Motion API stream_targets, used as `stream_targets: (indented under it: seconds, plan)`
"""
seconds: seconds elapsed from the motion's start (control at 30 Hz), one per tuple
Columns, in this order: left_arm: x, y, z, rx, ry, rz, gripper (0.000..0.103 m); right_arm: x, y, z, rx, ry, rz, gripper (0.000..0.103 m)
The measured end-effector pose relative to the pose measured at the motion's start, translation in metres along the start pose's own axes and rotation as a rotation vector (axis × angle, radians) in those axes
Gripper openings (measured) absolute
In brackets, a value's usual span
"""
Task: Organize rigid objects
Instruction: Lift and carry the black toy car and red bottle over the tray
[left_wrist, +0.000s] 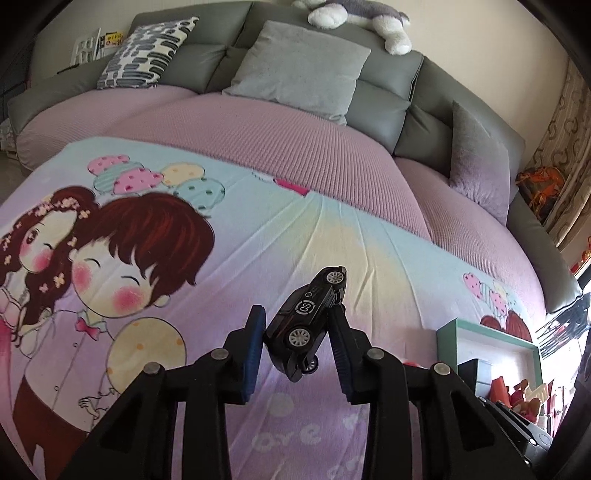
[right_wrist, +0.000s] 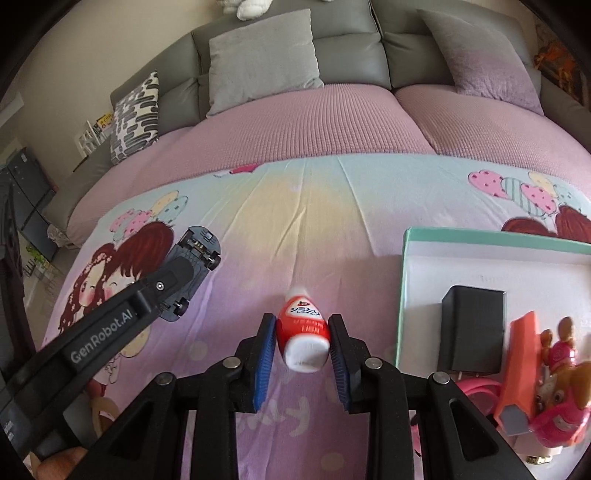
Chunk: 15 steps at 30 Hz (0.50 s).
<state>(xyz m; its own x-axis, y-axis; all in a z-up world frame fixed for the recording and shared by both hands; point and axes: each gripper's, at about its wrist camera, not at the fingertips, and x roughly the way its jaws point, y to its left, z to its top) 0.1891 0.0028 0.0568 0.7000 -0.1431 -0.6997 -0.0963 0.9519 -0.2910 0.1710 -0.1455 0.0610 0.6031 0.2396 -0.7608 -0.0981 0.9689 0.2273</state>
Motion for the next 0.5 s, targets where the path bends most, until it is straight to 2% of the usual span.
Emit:
stream_targets:
  seconds: [0.17,0.37,0.5]
  plan:
    - [-0.024,-0.006,0.005,0.008,-0.059,-0.007,0.036,-0.029,-0.001,0.002,0.005,-0.069,0.022,0.027]
    - [-0.034,-0.016,0.004,0.034,-0.072,-0.009,0.036,-0.027,-0.005,0.001,-0.005,-0.046,0.013,0.026]
    - [-0.038,-0.017,0.004,0.032,-0.083,-0.006,0.036,-0.031,-0.012,0.001,0.010,-0.061,0.027,0.026]
